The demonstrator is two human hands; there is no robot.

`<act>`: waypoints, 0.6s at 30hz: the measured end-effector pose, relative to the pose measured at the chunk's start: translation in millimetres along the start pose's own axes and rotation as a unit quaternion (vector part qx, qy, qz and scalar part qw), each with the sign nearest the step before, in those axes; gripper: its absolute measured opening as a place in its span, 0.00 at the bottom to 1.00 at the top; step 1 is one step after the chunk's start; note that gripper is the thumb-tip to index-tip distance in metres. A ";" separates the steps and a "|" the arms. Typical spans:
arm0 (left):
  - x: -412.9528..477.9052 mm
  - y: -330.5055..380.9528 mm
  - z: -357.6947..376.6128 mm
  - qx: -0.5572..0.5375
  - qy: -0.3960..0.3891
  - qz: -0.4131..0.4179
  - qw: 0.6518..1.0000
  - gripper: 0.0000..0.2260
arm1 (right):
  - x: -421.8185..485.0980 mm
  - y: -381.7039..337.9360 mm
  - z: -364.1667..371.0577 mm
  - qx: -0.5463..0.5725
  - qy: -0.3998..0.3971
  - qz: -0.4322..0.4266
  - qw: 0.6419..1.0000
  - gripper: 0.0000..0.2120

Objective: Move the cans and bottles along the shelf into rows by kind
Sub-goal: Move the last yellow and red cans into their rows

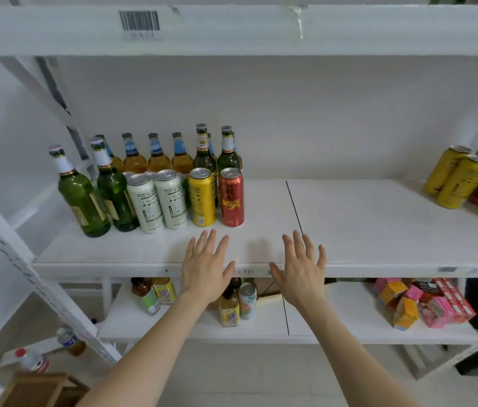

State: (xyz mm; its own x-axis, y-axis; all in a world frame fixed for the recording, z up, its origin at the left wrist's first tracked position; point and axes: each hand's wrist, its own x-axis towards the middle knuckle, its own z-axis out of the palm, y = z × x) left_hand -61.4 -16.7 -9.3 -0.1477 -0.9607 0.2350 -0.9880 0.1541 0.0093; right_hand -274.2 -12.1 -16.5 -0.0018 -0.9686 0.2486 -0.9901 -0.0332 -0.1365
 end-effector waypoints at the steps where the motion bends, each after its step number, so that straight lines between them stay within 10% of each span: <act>1: 0.7 -14.2 -0.6 -0.002 -0.005 0.000 1.000 0.28 | 3.3 -12.6 2.3 -0.002 -0.001 0.004 1.000 0.33; 18: 44.5 -136.5 17.7 -0.099 0.017 0.010 0.995 0.29 | 57.3 -123.7 29.0 0.007 0.040 0.043 0.998 0.34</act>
State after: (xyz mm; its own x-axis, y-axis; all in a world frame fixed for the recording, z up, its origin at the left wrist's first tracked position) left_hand 66.1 -84.6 -17.3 -0.1622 -0.9493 0.2692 -0.9560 0.2187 0.1956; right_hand -147.7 -70.6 -13.2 -0.0984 -0.9454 0.3106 -0.9837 0.0453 -0.1739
